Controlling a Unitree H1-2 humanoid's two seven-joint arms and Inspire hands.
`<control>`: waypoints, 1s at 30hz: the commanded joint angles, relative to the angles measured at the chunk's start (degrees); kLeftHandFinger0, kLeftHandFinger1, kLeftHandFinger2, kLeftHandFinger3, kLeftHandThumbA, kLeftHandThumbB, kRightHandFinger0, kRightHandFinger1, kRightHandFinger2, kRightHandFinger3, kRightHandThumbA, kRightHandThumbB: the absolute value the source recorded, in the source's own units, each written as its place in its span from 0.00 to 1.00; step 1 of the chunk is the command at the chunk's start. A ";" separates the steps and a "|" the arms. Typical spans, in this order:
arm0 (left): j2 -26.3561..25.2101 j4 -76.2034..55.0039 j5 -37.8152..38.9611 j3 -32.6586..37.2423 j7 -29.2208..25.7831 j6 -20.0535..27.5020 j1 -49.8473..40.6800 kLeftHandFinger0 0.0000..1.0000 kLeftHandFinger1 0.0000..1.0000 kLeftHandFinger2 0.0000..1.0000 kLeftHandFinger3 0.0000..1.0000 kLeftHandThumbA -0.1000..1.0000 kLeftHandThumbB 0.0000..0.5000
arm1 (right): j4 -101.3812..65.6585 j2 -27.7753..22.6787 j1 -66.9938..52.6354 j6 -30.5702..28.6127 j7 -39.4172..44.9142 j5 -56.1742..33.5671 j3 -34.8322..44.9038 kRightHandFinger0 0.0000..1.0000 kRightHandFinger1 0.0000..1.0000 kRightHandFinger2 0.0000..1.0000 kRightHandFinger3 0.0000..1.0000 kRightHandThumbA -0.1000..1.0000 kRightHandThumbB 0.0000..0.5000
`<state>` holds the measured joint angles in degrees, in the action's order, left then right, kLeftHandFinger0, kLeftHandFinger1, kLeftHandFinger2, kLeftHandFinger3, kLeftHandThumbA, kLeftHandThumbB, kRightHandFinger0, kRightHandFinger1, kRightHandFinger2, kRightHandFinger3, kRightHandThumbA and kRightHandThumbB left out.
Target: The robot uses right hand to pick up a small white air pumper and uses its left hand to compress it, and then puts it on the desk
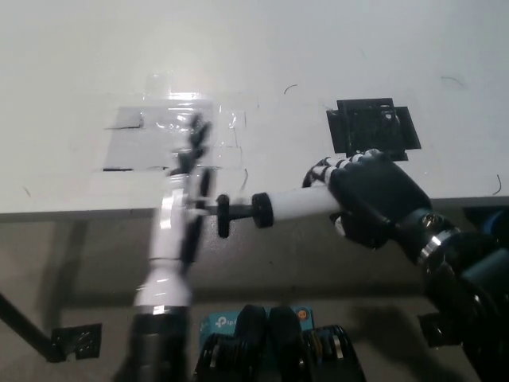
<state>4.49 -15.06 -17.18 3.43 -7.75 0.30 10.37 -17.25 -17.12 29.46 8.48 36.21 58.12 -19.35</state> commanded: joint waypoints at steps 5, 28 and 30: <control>-7.39 -6.28 9.48 -8.74 1.30 3.44 -5.31 1.00 1.00 1.00 1.00 1.00 0.38 | 7.90 -3.40 4.49 -1.76 -6.01 -2.72 4.85 0.03 0.47 0.76 0.78 0.00 0.35; -12.74 4.83 7.17 -3.75 4.14 18.10 -21.03 1.00 1.00 1.00 1.00 1.00 0.26 | 47.98 -0.49 26.55 -1.04 -18.93 -3.90 3.27 0.00 0.17 0.48 0.45 0.00 0.36; -13.23 6.18 6.70 -3.69 3.75 19.30 -21.48 1.00 1.00 1.00 1.00 1.00 0.25 | 51.82 0.41 28.49 -0.62 -20.07 -4.60 2.82 0.00 0.07 0.35 0.35 0.00 0.37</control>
<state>-7.17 -9.59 -8.38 -0.76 -4.76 13.39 -10.61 31.34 -17.48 52.37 7.87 22.08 55.21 -16.16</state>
